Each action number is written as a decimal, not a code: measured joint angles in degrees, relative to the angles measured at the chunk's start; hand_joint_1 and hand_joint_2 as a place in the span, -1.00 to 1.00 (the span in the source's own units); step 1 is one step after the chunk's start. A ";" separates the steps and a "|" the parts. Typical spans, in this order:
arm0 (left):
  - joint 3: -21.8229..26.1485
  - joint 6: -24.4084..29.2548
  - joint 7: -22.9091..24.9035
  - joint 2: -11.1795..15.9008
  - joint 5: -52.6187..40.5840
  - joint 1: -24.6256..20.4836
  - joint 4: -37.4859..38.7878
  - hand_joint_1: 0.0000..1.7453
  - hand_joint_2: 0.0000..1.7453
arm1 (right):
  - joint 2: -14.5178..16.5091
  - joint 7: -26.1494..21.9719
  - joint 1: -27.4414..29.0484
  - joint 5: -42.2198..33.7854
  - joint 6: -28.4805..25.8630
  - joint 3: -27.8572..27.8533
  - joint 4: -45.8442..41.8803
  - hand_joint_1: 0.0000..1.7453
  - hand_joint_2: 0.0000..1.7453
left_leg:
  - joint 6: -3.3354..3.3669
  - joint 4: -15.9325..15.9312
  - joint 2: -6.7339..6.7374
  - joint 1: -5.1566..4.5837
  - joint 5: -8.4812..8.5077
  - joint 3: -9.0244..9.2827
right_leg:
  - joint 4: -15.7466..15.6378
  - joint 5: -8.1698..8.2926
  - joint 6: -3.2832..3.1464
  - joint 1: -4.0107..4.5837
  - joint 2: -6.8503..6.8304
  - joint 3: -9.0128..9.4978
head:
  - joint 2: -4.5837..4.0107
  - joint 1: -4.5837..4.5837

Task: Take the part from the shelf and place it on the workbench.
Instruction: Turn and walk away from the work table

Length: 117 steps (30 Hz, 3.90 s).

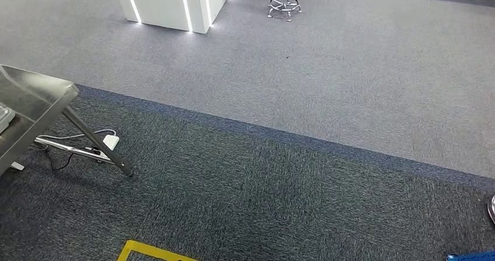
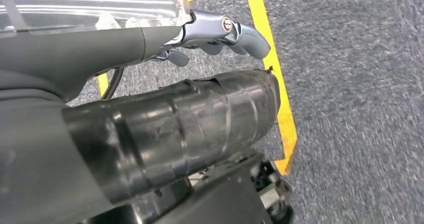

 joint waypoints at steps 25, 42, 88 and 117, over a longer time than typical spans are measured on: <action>0.09 0.00 -0.01 0.03 -0.02 0.31 0.00 -1.00 -1.00 | 0.01 0.02 0.04 0.00 0.00 0.00 0.02 -1.00 -1.00 | 1.61 0.03 -3.01 0.25 1.32 -1.25 | 6.70 -2.21 1.50 -0.48 0.91 -2.54 | 0.00 -0.02; 0.11 0.01 -0.01 0.05 -0.01 0.22 0.00 -1.00 -1.00 | 0.02 0.02 -0.12 0.00 0.02 0.02 0.02 -1.00 -1.00 | -0.20 1.61 -3.78 0.09 0.95 -1.73 | 0.08 -0.37 -0.65 0.01 1.39 0.68 | 0.00 -0.13; 0.20 0.02 0.01 0.01 0.01 0.18 0.00 -1.00 -1.00 | 0.01 0.01 -0.01 0.00 0.01 0.02 0.04 -1.00 -1.00 | 1.10 0.09 -3.48 -0.01 1.53 -1.49 | 1.36 -0.89 1.10 -0.32 0.88 0.31 | 0.00 -0.07; 0.28 0.02 0.01 0.01 0.01 0.20 0.00 -1.00 -1.00 | 0.01 0.02 0.07 0.00 0.02 0.02 0.04 -1.00 -1.00 | 1.47 -0.20 -3.57 0.19 1.66 -1.31 | 5.63 -2.05 1.47 -0.67 0.87 -1.61 | 0.00 -0.08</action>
